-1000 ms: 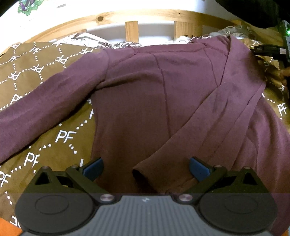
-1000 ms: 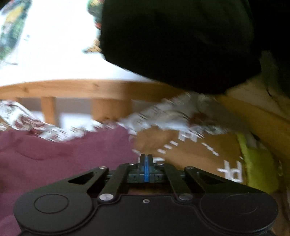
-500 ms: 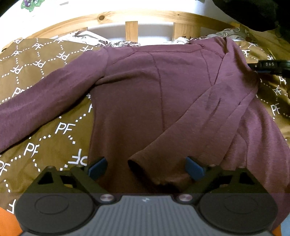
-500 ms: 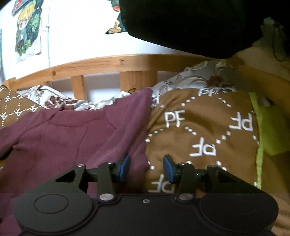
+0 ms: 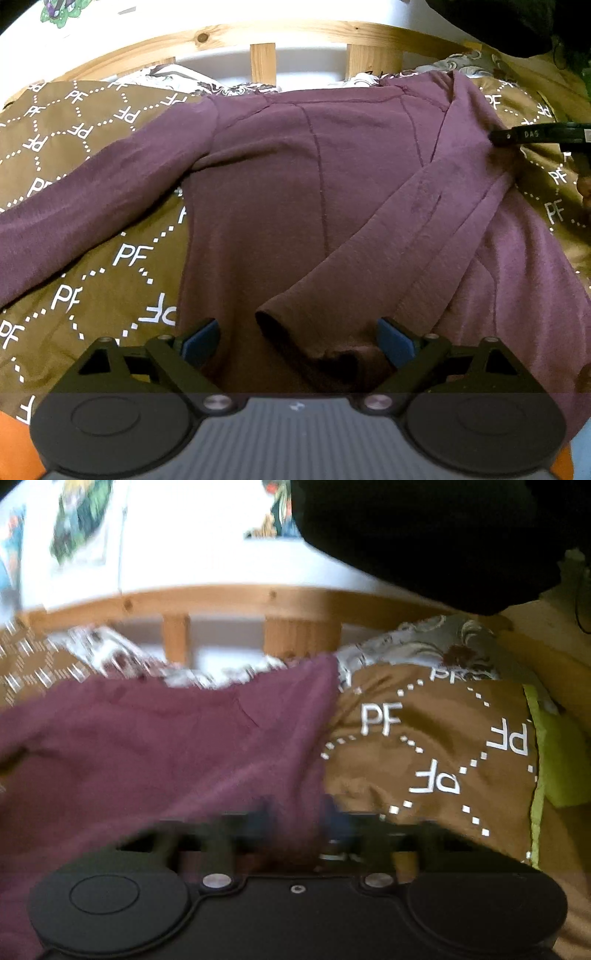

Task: Fold small clothes
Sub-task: 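Open the right gripper to release the sleeve on the shirt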

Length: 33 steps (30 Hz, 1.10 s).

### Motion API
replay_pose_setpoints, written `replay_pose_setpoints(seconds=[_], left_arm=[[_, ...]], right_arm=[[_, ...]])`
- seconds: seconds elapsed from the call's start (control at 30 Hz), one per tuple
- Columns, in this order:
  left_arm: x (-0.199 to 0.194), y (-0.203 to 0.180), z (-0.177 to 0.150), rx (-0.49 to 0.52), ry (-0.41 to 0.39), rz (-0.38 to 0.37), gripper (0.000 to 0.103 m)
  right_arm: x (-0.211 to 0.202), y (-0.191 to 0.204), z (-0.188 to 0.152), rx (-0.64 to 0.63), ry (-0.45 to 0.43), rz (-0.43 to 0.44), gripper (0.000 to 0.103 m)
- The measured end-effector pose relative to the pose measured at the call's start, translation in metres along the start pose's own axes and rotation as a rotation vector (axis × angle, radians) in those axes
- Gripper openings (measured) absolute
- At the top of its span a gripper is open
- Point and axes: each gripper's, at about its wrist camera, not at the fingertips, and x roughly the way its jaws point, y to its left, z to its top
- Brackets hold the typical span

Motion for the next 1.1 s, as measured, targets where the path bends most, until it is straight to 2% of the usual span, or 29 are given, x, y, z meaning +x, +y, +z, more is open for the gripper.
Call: replay_pose_setpoints(seconds=[0.03, 0.13, 0.2, 0.27, 0.37, 0.43, 0.47, 0.5, 0.53, 0.6, 0.7, 0.73, 0.9, 1.0, 1.07, 1.1], left_arm=[[-0.001, 0.0, 0.0, -0.003, -0.001, -0.007, 0.094], [-0.003, 0.0, -0.002, -0.008, -0.002, -0.077, 0.095], [-0.001, -0.002, -0.006, -0.011, 0.025, -0.107, 0.095], [0.0, -0.005, -0.009, -0.003, 0.04, -0.114, 0.096], [-0.002, -0.006, -0.012, 0.005, 0.032, -0.116, 0.096], [-0.004, -0.005, -0.013, -0.003, 0.032, -0.132, 0.097], [-0.005, -0.004, -0.014, -0.006, 0.033, -0.138, 0.098], [-0.006, -0.004, -0.015, -0.007, 0.037, -0.139, 0.098], [-0.006, -0.004, -0.016, -0.007, 0.042, -0.137, 0.098], [-0.008, -0.004, -0.018, -0.007, 0.051, -0.131, 0.098], [-0.014, -0.005, -0.02, -0.003, 0.054, -0.126, 0.099], [-0.017, -0.005, -0.02, -0.002, 0.054, -0.128, 0.099], [-0.033, -0.002, -0.021, -0.004, 0.037, -0.119, 0.1], [-0.046, 0.007, -0.021, -0.037, 0.003, -0.084, 0.101], [-0.054, 0.016, -0.021, -0.07, -0.018, -0.033, 0.102], [-0.057, 0.021, -0.021, -0.088, -0.026, 0.004, 0.102]], right_arm=[[-0.003, -0.003, 0.002, 0.012, -0.014, -0.009, 0.009], [-0.013, -0.014, 0.006, 0.036, -0.062, -0.068, 0.006], [-0.01, -0.019, 0.005, 0.049, -0.047, -0.066, 0.006], [-0.002, -0.017, 0.0, 0.023, 0.004, -0.059, 0.006], [-0.007, -0.011, -0.003, 0.003, -0.005, -0.088, 0.019], [-0.014, -0.008, -0.004, 0.002, -0.015, -0.099, 0.043], [-0.017, -0.003, -0.005, -0.023, -0.019, -0.106, 0.05], [-0.018, 0.001, -0.008, -0.059, -0.014, -0.127, 0.061], [-0.017, 0.006, -0.01, -0.101, 0.002, -0.161, 0.065], [-0.011, 0.009, -0.016, -0.14, 0.041, -0.213, 0.065], [-0.009, 0.0, -0.019, -0.084, 0.055, -0.249, 0.075], [-0.01, 0.0, -0.019, -0.074, 0.052, -0.257, 0.075], [-0.024, 0.01, -0.027, -0.1, 0.067, -0.3, 0.084], [-0.05, 0.013, -0.032, -0.019, 0.032, -0.239, 0.088], [-0.076, 0.02, -0.034, 0.054, -0.023, -0.163, 0.096], [-0.091, 0.026, -0.036, 0.074, -0.062, -0.113, 0.102]])
